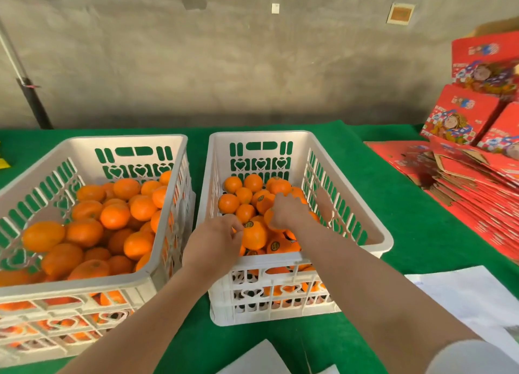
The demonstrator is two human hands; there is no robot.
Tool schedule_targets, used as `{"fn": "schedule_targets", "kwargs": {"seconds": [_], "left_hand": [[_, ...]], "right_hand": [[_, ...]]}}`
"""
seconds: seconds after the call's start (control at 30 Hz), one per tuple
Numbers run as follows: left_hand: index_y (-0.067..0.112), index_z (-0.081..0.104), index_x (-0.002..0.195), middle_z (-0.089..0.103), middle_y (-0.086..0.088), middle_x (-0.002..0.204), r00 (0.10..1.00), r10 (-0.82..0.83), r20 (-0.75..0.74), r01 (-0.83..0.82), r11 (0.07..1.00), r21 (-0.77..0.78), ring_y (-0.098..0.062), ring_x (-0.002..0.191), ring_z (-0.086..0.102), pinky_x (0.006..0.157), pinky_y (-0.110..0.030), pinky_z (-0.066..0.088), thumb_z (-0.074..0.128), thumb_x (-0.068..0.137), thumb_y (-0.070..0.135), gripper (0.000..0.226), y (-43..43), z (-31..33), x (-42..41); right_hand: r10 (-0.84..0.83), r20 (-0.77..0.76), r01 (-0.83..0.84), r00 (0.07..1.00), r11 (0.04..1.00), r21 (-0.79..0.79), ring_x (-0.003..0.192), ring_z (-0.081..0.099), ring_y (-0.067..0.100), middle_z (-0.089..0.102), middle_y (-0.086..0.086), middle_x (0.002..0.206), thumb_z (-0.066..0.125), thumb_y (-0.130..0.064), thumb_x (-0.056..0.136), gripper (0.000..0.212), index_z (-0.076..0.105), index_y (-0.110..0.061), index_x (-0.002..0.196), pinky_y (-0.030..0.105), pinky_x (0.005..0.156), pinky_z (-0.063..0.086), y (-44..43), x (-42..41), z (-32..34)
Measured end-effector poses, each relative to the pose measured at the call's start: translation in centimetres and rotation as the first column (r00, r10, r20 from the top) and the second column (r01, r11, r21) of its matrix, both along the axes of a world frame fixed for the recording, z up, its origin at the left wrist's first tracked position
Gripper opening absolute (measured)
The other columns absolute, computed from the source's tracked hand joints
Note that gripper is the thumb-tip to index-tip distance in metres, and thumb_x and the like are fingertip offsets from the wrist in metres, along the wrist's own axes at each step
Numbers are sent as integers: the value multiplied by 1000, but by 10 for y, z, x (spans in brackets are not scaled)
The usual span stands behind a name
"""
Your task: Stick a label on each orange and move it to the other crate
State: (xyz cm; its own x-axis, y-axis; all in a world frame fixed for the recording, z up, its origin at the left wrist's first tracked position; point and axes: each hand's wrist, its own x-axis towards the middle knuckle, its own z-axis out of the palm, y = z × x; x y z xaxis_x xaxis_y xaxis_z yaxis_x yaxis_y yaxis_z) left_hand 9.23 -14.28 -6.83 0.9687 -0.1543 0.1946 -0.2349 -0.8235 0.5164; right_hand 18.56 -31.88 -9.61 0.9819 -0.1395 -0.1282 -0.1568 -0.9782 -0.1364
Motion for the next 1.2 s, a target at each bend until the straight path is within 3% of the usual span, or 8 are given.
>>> {"fn": "schedule_targets", "kwargs": {"seconds": [0.3,0.4,0.57,0.7,0.87,0.93,1.07,1.2], "left_hand": [[21,63,105,51,13,69,991,-12,131,17,999,-39,-5,62,50,55,-16,38,52,95,23,15,4,-7,4],[19,64,105,44,14,60,989,-26,147,36,997,-68,-4,55,43,48,-13,27,50,95,20,17,3,-1,1],[13,63,116,61,2,108,990,-109,94,130,958,-255,-3,94,54,76,-3,36,47,96,10,26,18,16,-15],[31,65,94,64,17,95,988,-133,83,155,917,-368,7,85,58,73,-3,43,53,92,10,24,81,37,-26],[30,65,81,70,6,73,999,19,47,-2,942,-335,-6,64,66,61,-24,55,65,87,7,24,187,46,-16],[24,68,82,68,9,67,993,113,25,-101,948,-301,-3,54,63,52,-17,51,65,87,3,22,220,43,-4],[19,67,88,70,1,73,954,299,35,-269,899,-345,-6,56,61,53,-21,50,54,89,-5,28,272,36,24],[8,63,107,67,-10,101,951,308,-15,-302,922,-240,-15,74,57,56,-19,41,50,92,-2,22,289,29,70]], "right_hand": [[-28,383,-32,923,988,149,86,59,27,55,5,85,49,-24,92,11,47,-15,86,30,60,38,3,-3,14],[-36,553,-88,833,976,197,78,60,23,57,2,81,49,-22,93,13,58,-12,90,27,59,41,5,-7,18],[-329,683,-146,652,829,539,62,52,13,66,8,82,52,-13,94,16,64,-3,98,21,50,31,12,-20,31],[-417,720,-291,555,713,638,63,48,-1,63,3,81,51,-9,95,14,62,-2,92,14,53,31,52,-39,49],[-187,753,-578,631,535,616,73,57,4,56,-14,76,48,-14,97,9,56,-18,93,17,62,45,167,-68,65],[-37,732,-611,681,522,595,77,55,1,56,-15,78,46,-20,98,9,53,-25,99,13,63,43,210,-74,60],[141,603,-553,785,599,579,87,55,9,54,-9,90,41,-23,100,20,49,-18,118,24,74,44,254,-68,39],[235,460,-468,856,731,497,71,48,5,53,-6,85,43,-17,98,21,44,-18,119,15,54,31,259,-52,23]]}}
